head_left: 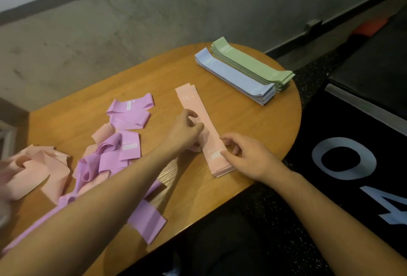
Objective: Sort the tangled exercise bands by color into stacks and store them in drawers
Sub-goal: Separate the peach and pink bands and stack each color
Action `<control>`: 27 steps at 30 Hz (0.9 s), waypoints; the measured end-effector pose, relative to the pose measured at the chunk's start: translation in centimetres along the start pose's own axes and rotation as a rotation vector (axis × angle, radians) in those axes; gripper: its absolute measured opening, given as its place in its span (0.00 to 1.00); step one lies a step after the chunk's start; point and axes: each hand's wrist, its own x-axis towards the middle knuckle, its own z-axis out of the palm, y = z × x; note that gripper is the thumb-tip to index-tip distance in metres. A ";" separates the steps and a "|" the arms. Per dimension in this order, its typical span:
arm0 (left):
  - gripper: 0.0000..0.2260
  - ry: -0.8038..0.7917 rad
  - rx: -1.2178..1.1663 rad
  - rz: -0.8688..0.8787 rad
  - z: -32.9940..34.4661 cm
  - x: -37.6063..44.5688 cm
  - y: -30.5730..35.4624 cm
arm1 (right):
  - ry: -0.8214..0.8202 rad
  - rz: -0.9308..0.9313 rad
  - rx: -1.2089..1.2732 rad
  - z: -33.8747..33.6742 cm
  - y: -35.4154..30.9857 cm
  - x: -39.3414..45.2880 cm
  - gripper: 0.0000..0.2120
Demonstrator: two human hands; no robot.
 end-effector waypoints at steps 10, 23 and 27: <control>0.10 -0.002 -0.034 0.077 -1.2 -2.1 -1.1 | 0.077 -0.009 -0.050 0.3 -1.7 -0.5 0.17; 0.09 0.367 0.052 0.419 -10.6 -5.9 -8.2 | 0.020 -0.155 0.086 5.3 -9.2 2.5 0.10; 0.08 0.469 0.165 0.505 -14.6 -7.8 -11.5 | -0.007 -0.181 0.116 8.1 -11.3 4.3 0.09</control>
